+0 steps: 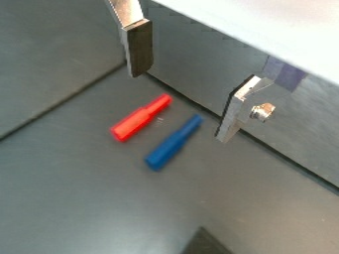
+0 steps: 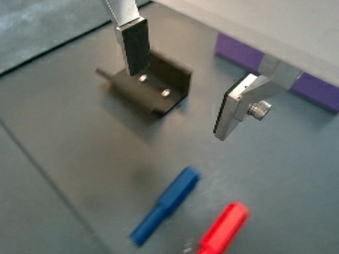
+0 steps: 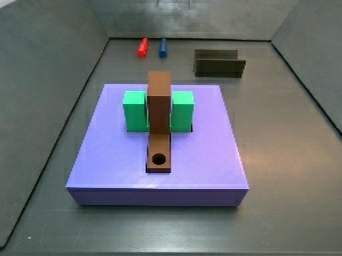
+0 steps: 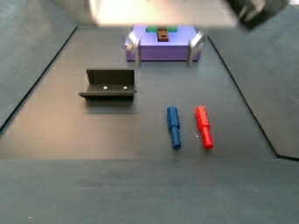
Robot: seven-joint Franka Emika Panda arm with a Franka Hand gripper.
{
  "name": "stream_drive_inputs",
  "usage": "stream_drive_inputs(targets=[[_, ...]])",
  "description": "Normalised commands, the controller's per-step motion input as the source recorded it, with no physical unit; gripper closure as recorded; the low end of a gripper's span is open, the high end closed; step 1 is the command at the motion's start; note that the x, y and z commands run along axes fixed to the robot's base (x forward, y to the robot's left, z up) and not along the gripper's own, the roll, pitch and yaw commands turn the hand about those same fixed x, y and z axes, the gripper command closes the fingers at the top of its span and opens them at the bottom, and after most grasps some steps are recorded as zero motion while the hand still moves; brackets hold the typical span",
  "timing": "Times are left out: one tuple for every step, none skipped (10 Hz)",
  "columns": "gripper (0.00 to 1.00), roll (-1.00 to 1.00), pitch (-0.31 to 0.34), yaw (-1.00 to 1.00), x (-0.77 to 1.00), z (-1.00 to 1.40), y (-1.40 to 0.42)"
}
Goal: Pick up the blue object. Move up. Place the blue object on the fixture. Regrasp the blue object. Move to above the board. Insert the blue object.
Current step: Pick up the blue object.
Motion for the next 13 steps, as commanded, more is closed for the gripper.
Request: stream_drive_inputs(targets=[[0.0, 0.0, -0.05, -0.2, 0.29, -1.0, 0.3], [0.0, 0.0, -0.083, -0.2, 0.26, -0.95, 0.2], [0.0, -0.01, -0.134, -0.11, 0.11, -0.92, 0.07], [0.0, 0.0, -0.21, -0.01, -0.09, -0.85, 0.0], [0.0, -0.01, -0.283, 0.0, -0.26, -0.7, -0.02], [0.0, -0.05, -0.281, 0.0, -0.25, -0.68, -0.07], [0.0, -0.13, -0.273, 0.0, -0.19, -0.55, -0.06], [0.0, -0.14, -0.253, 0.01, -0.02, -0.43, -0.12], [0.0, -0.12, -0.176, 0.0, 0.0, -0.45, -0.09], [0.0, -0.13, -0.153, 0.0, 0.04, -0.47, -0.01], [0.0, -0.16, -0.131, 0.0, 0.0, -0.38, 0.0], [0.0, -0.17, -0.124, 0.0, -0.01, -0.26, 0.0], [0.0, -0.18, -0.116, 0.0, -0.03, -0.18, 0.0]])
